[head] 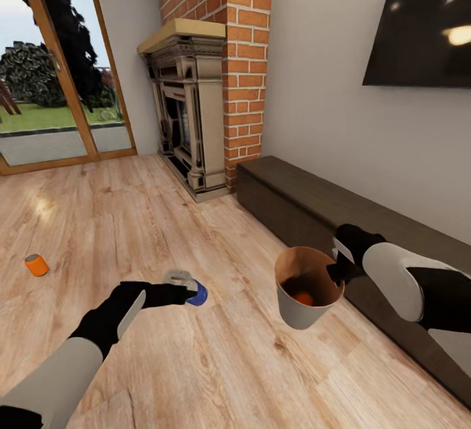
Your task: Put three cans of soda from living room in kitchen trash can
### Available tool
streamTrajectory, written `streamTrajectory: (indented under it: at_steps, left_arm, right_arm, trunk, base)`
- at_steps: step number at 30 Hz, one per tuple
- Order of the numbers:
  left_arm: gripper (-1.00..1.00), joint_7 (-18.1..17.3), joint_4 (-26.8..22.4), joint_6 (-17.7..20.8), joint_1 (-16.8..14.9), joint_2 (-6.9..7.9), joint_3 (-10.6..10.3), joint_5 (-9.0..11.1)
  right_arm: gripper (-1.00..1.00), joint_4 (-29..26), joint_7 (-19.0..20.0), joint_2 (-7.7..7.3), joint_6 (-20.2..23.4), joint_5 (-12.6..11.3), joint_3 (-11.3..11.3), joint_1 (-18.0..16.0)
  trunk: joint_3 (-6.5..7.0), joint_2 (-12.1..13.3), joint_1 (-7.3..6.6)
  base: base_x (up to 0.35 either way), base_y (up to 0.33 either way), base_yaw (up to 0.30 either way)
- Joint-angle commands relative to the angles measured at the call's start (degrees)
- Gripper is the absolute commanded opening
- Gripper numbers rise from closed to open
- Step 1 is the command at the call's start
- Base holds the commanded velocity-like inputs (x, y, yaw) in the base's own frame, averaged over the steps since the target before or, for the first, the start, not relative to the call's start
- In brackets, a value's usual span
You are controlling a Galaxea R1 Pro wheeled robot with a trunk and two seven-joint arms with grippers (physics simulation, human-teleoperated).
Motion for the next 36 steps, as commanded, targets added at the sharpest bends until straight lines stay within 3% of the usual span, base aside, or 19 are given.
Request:
streamTrajectory:
  at_steps: [1,7,12,21,30,36]
  left_arm:
    - [-1.0,-1.53,-0.88,0.8,0.03,0.27,0.01,-0.19]
    - [-1.0,-12.52,-6.91,6.2,0.22,2.79,0.09,0.16]
    - [-1.0,-18.29,-9.89,8.92,0.37,4.8,0.11,4.18]
    - [-1.0,-23.69,-19.69,13.93,0.56,9.22,0.11,11.48]
    - [-1.0,-24.34,-26.58,17.67,0.59,10.98,0.07,17.3]
    - [-1.0,-25.6,-30.2,19.85,0.59,11.13,0.03,18.3]
  right_arm:
    - [-1.0,0.0,0.06,0.28,-0.51,-0.36,-0.25,0.2]
    - [-1.0,-0.01,-0.03,2.34,-2.0,-0.3,-0.29,1.21]
    - [-1.0,-0.01,-0.14,4.14,-2.09,-0.22,-0.29,1.43]
    - [-1.0,0.04,-2.08,6.55,-2.11,-0.12,-0.27,2.15]
    - [-1.0,0.04,-2.48,7.54,-2.11,-0.11,-0.28,2.71]
    - [-1.0,0.01,-2.5,8.75,-2.13,-0.13,-0.3,3.06]
  trunk:
    - [0.0,0.0,0.0]
    - [0.0,0.0,0.0]
    - [0.0,0.0,0.0]
    - [0.0,0.0,0.0]
    - [0.0,0.0,0.0]
    - [0.0,0.0,0.0]
  base:
    - [0.0,0.0,0.0]
    - [0.0,0.0,0.0]
    - [0.0,0.0,0.0]
    - [0.0,0.0,0.0]
    - [0.0,0.0,0.0]
    - [0.0,0.0,0.0]
